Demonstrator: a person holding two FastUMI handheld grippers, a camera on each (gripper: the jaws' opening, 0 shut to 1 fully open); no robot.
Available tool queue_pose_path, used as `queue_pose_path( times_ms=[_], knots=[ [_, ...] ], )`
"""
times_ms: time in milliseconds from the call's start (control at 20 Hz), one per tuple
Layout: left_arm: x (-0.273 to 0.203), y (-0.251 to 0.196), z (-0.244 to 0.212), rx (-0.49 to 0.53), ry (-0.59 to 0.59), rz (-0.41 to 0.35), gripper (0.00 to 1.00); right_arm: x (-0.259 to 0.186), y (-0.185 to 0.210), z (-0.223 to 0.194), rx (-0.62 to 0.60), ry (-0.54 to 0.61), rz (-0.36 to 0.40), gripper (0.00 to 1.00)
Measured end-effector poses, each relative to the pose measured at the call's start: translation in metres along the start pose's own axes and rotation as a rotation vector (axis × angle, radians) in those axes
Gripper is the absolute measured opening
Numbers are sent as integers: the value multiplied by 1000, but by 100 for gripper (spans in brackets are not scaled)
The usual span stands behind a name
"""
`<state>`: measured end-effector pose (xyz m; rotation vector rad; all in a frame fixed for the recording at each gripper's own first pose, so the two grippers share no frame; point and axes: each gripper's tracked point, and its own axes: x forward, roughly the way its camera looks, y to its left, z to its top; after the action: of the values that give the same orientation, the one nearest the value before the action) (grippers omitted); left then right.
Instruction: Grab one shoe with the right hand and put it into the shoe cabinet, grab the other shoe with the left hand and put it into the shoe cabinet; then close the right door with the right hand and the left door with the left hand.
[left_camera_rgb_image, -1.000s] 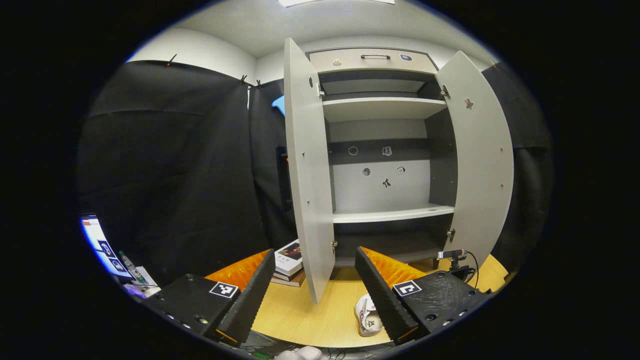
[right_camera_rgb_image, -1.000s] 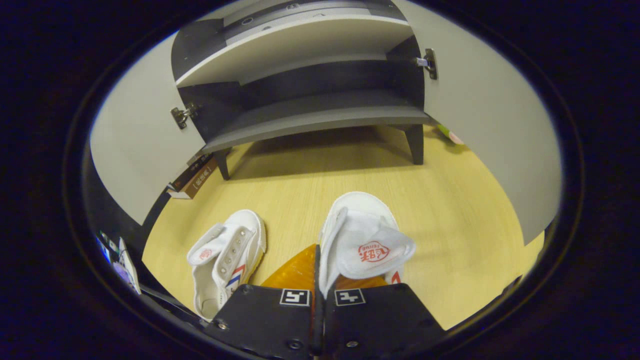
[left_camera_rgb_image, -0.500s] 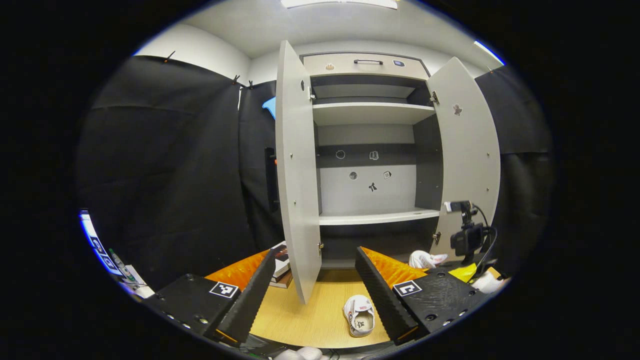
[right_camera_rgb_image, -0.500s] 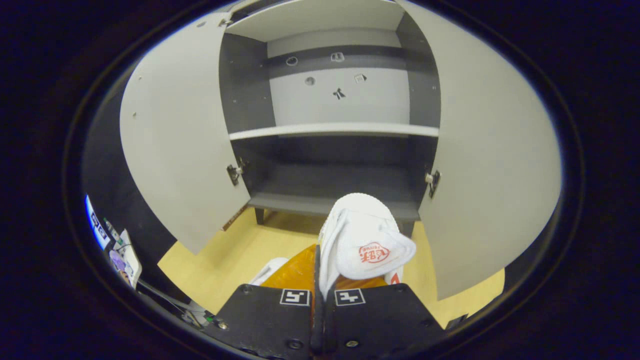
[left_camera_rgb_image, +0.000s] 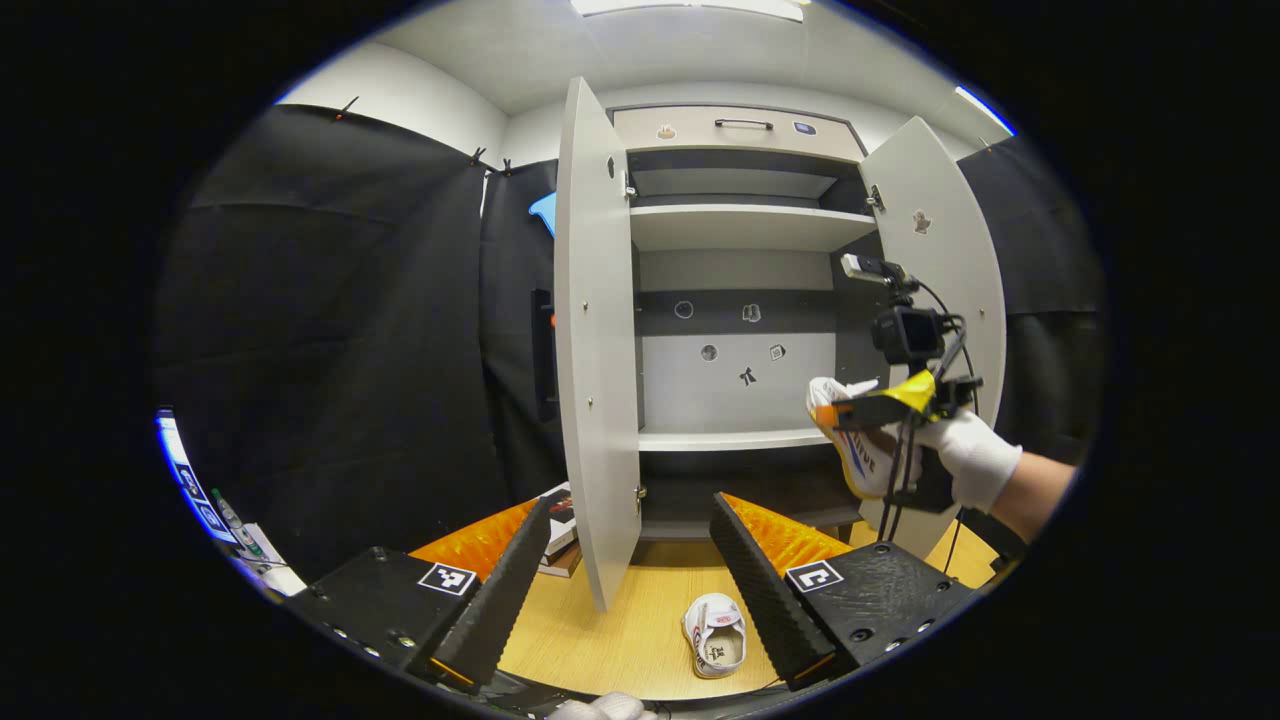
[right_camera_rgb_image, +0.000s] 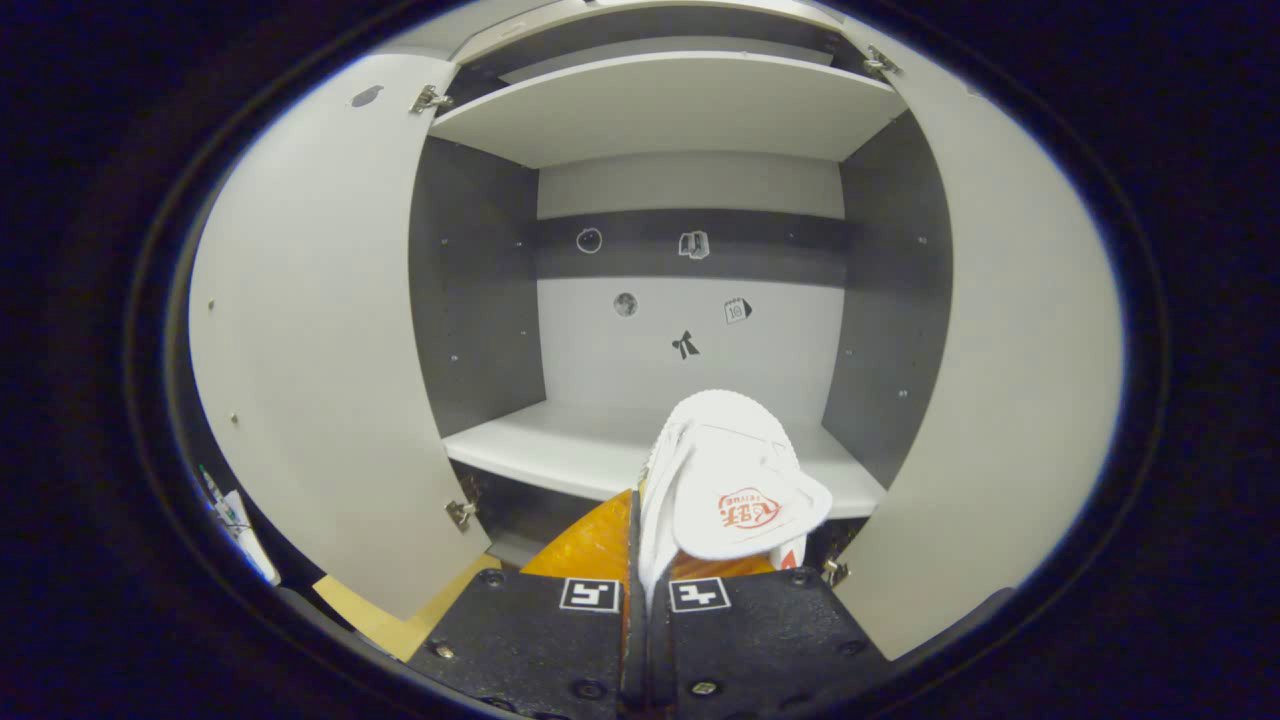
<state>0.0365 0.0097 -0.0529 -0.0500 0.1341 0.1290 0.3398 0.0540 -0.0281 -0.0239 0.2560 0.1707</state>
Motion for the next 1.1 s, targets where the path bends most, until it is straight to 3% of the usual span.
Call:
queue_pose_path(
  times_ms=[200, 450, 550, 700, 950, 1100],
  knots=[
    [3, 1, 4, 9, -9, 42, 97, 61, -15, 55, -42, -38, -31, 5],
    [9, -4, 3, 1, -1, 99, 96, 144, -29, 73, -79, 34, -41, 5],
    [9, -4, 3, 3, 0, 128, 97, 173, -37, 63, -103, 87, -53, 5],
    [10, -5, 2, -8, 7, 168, 96, 201, -38, 39, -45, 188, -29, 5],
    [7, -2, -1, -7, 15, 222, 96, 225, -54, 8, -19, 334, -98, 6],
    [6, 0, -2, -9, 20, 235, 96, 233, -57, -13, -28, 444, -93, 9]
  ],
)
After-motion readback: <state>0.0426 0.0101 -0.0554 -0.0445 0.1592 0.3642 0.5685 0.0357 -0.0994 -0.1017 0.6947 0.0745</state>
